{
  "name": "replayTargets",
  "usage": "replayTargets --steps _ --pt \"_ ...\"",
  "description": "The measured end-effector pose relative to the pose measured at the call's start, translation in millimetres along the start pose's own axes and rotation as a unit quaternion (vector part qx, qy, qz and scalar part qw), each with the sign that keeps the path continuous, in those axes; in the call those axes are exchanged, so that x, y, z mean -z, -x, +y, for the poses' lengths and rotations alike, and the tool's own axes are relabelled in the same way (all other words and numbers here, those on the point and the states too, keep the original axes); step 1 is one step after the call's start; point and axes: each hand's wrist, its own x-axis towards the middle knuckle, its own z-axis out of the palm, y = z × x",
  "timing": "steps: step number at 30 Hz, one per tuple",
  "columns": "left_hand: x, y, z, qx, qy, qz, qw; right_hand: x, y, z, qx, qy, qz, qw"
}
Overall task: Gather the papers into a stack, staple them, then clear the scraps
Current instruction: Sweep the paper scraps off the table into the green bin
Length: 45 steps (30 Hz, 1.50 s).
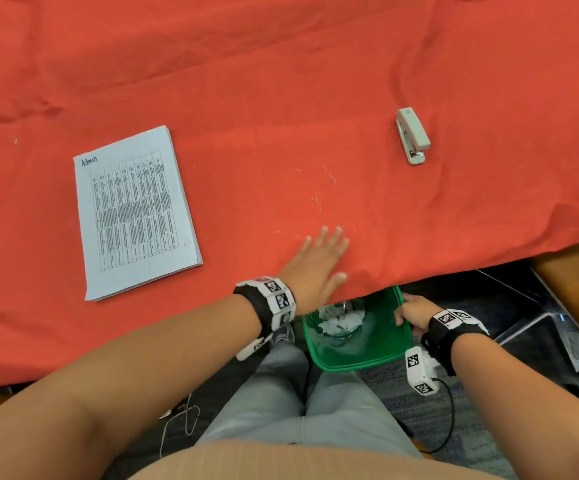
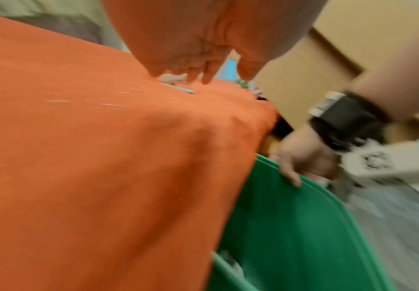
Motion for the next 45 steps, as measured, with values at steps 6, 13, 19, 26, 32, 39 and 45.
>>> replayTargets --steps 6,13,19,26,32,39,45 --pt "3 -22 -51 0.237 0.035 0.030 0.970 0 -21 6 -0.008 -0.007 -0.002 1.000" --pt "-13 -57 -14 0.168 0.009 -0.007 0.986 1 -32 19 -0.029 -0.042 0.005 0.999" --pt "-39 -39 26 -0.046 -0.064 -0.129 0.988 8 -57 41 -0.022 -0.051 -0.011 0.998" --pt "1 -25 23 -0.153 -0.039 -0.134 0.978 7 -32 23 -0.021 -0.036 -0.009 0.999" --pt "72 -89 -72 0.065 0.006 -0.007 0.998 9 -46 24 -0.026 -0.032 0.006 0.999" --pt "62 -130 -109 0.111 -0.010 0.013 0.994 11 -48 26 -0.030 -0.024 0.009 0.999" --pt "41 -126 -67 -0.009 -0.053 -0.054 0.997 12 -38 21 -0.042 -0.022 0.014 0.999"
